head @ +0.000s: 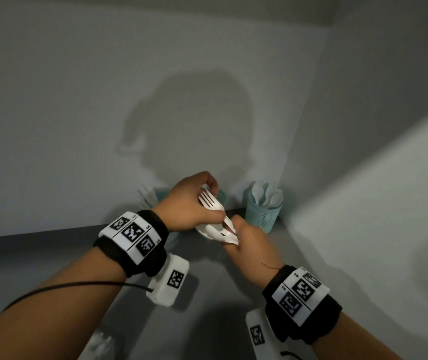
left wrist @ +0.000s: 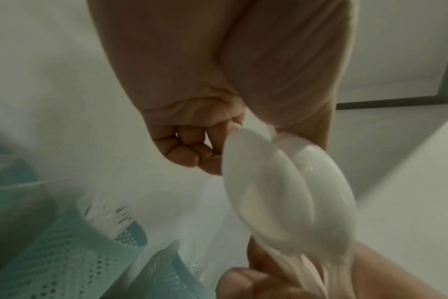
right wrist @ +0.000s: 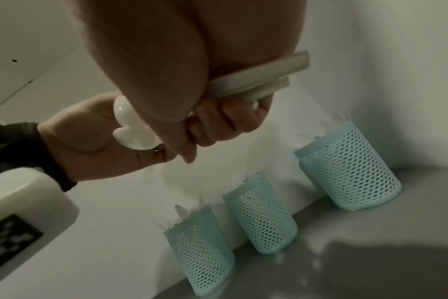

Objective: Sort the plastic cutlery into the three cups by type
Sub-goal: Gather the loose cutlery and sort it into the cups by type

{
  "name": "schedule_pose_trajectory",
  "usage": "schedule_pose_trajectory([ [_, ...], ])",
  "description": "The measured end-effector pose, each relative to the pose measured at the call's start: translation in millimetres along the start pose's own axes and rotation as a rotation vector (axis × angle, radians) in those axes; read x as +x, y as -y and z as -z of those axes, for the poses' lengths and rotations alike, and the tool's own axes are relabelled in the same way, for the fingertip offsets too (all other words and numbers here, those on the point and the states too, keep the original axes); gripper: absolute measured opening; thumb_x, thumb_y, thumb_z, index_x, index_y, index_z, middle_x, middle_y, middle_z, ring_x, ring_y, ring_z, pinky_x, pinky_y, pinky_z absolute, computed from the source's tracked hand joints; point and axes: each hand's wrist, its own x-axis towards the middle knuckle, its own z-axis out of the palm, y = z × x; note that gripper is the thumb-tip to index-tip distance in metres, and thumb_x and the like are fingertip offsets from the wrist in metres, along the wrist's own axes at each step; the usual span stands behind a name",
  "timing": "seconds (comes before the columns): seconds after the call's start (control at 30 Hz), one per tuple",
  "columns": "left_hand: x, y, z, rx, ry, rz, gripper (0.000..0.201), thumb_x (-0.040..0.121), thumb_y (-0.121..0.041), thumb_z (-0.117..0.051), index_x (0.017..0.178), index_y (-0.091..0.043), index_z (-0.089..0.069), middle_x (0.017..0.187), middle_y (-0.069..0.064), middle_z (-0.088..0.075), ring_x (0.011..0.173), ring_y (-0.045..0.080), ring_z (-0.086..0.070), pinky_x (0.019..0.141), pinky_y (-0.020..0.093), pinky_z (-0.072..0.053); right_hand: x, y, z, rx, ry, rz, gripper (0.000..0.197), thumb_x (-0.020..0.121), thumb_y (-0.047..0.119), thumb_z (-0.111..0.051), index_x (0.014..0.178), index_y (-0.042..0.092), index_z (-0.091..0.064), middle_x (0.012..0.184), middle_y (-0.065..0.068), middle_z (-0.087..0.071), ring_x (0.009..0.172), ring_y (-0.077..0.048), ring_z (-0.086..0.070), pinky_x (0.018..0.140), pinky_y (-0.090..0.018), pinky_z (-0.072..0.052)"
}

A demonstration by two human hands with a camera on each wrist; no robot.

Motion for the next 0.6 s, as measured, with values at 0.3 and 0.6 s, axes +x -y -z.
schedule_pose_trajectory([
  [0.3,1,33,49,-0.235,-0.515,0.098,0.026,0.072,-0.006,-0.073,0.083,-0.022,-0.056,0.081,0.000,-0.064,0.070,0.014,-0.058,0.065,0.022,-0.048,-17,-22,-27,0.448,0.025,-0.224,0.016,0.082,0.030,-0.070,0.081,0.018,-0.060,0.069,0.002,-0.063,0.064,-0.006,-0.052,0.062,-0.024,-0.044],
  [0.6,74,47,9,0.269,-0.154,0.093,0.042,0.073,-0.012,-0.070,0.107,-0.014,-0.045,0.091,0.012,-0.062,0.079,0.029,-0.064,0.066,0.036,-0.054,-3,-31,-13,0.618,0.016,-0.344,0.033,0.076,0.016,-0.075,0.056,0.017,-0.049,0.045,0.011,-0.045,0.042,0.001,-0.040,0.045,-0.009,-0.035],
])
